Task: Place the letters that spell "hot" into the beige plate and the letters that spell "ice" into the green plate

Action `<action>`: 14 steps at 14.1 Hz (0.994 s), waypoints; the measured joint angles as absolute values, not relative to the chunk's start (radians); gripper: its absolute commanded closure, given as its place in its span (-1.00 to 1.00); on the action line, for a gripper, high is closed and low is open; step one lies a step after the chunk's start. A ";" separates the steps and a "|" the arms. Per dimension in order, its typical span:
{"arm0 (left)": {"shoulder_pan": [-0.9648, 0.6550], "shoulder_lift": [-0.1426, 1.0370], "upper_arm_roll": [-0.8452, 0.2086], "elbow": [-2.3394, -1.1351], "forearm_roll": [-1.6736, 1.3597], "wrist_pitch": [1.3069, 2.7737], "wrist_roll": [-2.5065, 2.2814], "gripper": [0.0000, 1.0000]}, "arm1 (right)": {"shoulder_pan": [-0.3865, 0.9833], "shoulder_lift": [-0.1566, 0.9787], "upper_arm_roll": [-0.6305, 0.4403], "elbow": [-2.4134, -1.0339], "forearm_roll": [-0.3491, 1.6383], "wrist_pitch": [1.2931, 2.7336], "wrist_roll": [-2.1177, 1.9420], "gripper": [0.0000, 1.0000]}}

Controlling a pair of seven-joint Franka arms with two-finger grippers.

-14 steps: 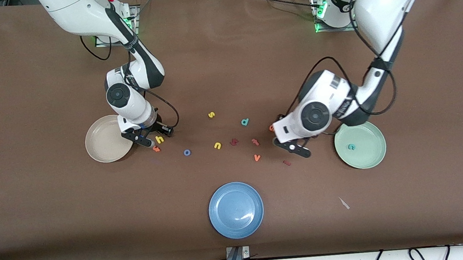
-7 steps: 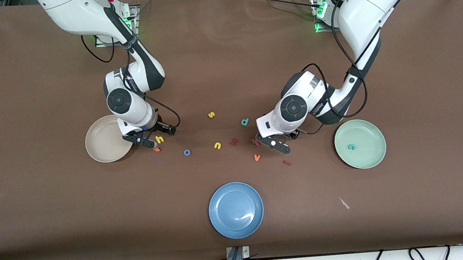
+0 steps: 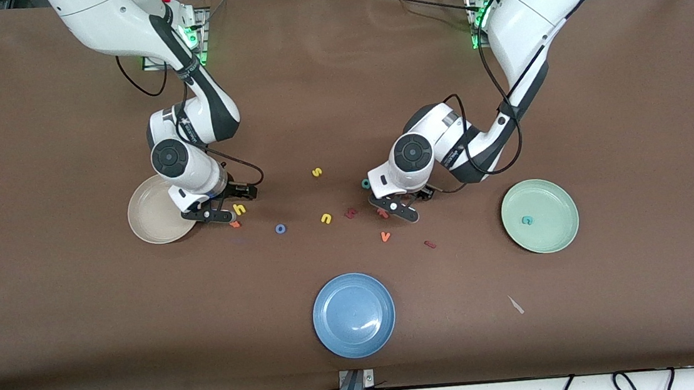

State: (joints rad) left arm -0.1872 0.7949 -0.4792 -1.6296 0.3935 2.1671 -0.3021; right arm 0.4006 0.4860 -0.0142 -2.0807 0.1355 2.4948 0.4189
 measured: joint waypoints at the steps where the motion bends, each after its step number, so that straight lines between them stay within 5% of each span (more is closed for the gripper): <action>1: -0.187 0.796 -0.477 -1.631 0.394 2.167 -0.304 -0.21 | 0.399 0.486 -0.014 -2.078 0.135 2.495 0.413 -0.72; 4: -0.187 0.799 -0.473 -1.638 0.394 2.168 -0.318 0.05 | 0.399 0.492 -0.014 -2.063 0.134 2.495 0.409 -0.72; 7: -0.187 0.800 -0.475 -1.643 0.394 2.171 -0.341 0.87 | 0.399 0.510 -0.013 -2.042 0.134 2.495 0.400 -0.72; 14: -0.152 0.781 -0.472 -1.626 0.396 2.135 -0.347 0.95 | 0.399 0.545 -0.013 -2.001 0.134 2.495 0.381 -0.63</action>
State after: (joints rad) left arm -0.1515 0.7811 -0.4717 -1.6260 0.3959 2.1350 -0.3471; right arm 0.3992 0.5451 -0.0129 -2.0011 0.1343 2.4948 0.3813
